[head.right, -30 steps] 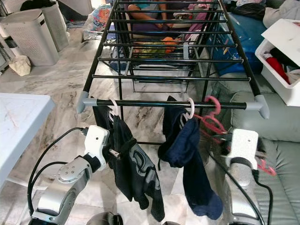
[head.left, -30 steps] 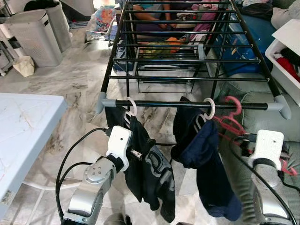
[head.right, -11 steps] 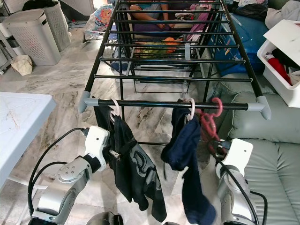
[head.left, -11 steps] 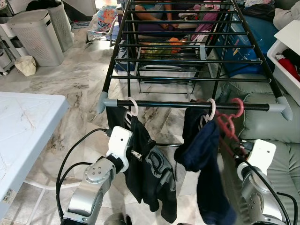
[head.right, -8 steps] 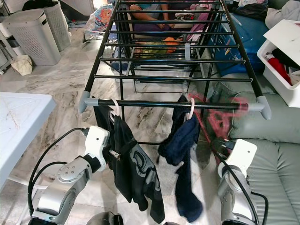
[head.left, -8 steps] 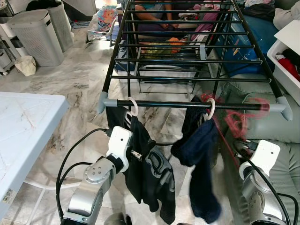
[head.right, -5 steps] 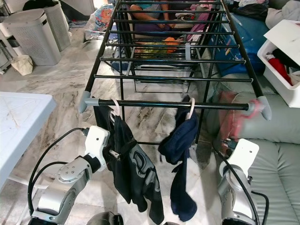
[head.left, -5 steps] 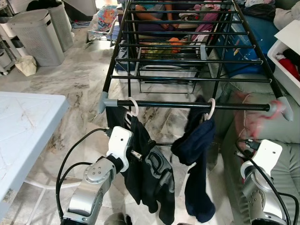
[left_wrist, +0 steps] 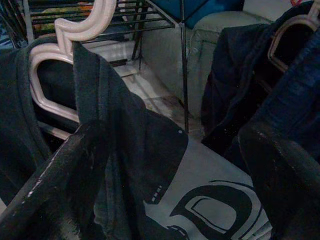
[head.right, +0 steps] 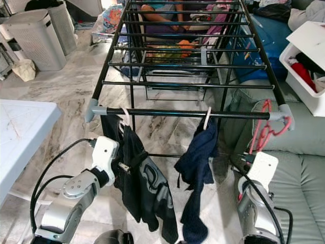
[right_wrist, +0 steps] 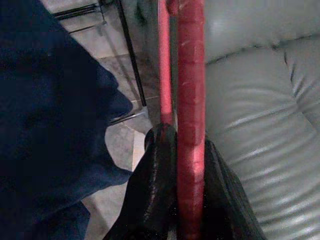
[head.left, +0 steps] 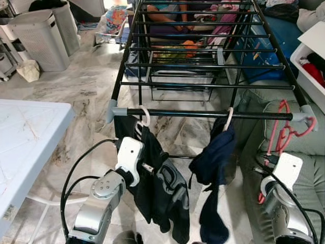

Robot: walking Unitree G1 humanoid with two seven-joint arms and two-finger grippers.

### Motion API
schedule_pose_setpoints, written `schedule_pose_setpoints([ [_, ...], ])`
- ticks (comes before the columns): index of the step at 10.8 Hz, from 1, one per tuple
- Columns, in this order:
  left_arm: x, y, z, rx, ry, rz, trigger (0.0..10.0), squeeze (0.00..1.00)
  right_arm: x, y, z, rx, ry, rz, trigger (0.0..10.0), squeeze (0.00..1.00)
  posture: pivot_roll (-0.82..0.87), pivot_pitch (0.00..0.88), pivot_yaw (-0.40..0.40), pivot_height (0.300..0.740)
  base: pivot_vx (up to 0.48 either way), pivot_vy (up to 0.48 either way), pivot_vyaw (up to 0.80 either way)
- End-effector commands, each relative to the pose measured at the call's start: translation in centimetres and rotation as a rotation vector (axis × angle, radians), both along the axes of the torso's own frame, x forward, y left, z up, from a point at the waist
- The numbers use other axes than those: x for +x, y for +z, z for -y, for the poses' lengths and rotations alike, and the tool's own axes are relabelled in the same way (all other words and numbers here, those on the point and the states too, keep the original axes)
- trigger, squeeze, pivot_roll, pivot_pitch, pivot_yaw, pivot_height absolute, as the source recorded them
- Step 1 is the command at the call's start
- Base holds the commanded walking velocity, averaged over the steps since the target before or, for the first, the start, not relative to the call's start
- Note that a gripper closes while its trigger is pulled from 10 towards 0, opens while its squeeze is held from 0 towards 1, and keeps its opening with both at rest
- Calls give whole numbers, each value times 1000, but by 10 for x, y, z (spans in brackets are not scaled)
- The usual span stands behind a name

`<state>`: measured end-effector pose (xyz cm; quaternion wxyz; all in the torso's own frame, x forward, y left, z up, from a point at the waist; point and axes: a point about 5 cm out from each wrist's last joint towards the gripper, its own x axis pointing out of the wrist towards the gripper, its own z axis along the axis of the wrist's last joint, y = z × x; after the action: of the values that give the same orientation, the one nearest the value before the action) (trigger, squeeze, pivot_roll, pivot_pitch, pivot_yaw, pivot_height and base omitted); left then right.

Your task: Hang hanger

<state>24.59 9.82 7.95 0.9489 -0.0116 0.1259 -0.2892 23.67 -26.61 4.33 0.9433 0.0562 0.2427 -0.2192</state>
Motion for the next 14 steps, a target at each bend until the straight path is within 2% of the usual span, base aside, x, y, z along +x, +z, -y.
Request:
schedule_pose_setpoints([
  [1,2,1,-1,14,2,6,10000,0,8,6,-4,-29,64,25,0,0,-52,0,16,740,0,0,0],
  [2,2,1,-1,14,3,6,10000,0,14,11,-8,-38,133,47,0,0,-53,0,17,740,0,0,0],
  [3,1,1,-1,14,2,5,10000,0,22,19,-7,-88,205,74,0,0,-53,0,18,740,0,0,0],
  [4,1,1,-1,14,1,5,10000,0,26,24,-6,-114,231,86,0,0,-53,0,18,740,0,0,0],
  [7,1,1,0,12,5,3,10000,0,32,24,14,-89,190,38,0,0,-49,0,11,740,0,0,0],
  [10,-1,1,-1,12,7,0,10000,0,22,18,35,-109,125,-26,0,0,-50,1,10,740,0,0,0],
  [12,-2,1,-1,13,4,-2,10000,0,19,15,37,-103,130,-47,0,0,-52,4,14,740,0,0,0],
  [14,-2,0,-1,14,-1,-7,10000,0,6,0,37,-56,146,-129,0,0,-54,10,14,740,0,0,0],
])
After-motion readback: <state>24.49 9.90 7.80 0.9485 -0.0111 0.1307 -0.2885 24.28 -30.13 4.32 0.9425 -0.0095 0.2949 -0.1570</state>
